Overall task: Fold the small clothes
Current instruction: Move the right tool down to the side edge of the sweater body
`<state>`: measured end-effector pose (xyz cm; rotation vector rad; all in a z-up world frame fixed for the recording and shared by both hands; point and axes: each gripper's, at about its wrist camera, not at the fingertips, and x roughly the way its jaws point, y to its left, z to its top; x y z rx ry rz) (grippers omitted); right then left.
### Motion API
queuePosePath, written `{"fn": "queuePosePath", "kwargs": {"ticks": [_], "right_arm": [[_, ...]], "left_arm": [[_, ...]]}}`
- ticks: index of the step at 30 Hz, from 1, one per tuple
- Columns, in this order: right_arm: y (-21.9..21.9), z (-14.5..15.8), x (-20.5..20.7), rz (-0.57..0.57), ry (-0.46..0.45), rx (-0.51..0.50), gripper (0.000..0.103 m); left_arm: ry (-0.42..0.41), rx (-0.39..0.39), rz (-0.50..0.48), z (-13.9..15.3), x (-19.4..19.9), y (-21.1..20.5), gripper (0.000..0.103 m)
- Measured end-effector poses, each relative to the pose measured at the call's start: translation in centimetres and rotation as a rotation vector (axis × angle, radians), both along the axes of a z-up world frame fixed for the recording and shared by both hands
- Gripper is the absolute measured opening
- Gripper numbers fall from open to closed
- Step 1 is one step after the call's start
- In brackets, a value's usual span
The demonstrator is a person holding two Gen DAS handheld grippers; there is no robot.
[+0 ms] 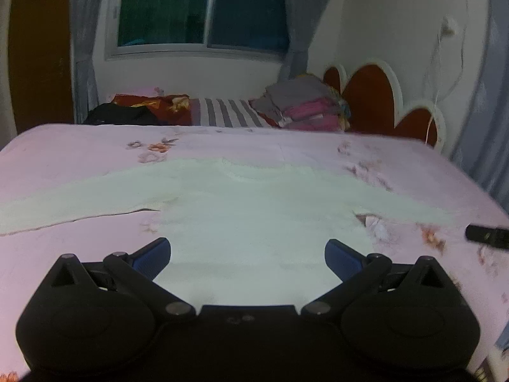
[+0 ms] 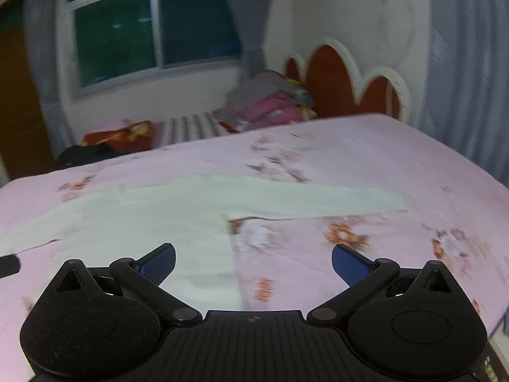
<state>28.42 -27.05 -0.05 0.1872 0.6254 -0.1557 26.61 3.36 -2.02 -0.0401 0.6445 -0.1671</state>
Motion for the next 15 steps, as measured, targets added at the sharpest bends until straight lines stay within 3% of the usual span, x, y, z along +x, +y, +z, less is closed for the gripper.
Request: {"fn": "queuePosePath", "kwargs": {"ticks": [3, 9, 13, 14, 15], "right_arm": [[-3.5, -1.1, 0.8, -0.036, 0.01, 0.067, 0.103], [-13.1, -3.5, 4.9, -0.187, -0.012, 0.116, 0.103], [-19.4, -5.6, 8.4, -0.249, -0.024, 0.155, 0.099], [-21.0, -6.2, 9.3, -0.265, -0.018, 0.167, 0.067], [-22.4, -6.8, 9.9, -0.276, -0.002, 0.182, 0.043]], "left_arm": [[0.037, -0.024, -0.058, -0.7, 1.5, -1.8, 0.103], [0.075, 0.062, -0.048, -2.0, 5.7, -6.2, 0.102], [0.094, 0.053, -0.016, -2.4, 8.5, -9.0, 0.103], [0.103, 0.057, -0.002, -2.5, 9.4, -9.7, 0.103], [0.112, 0.054, 0.007, -2.7, 10.2, -10.3, 0.102]]}}
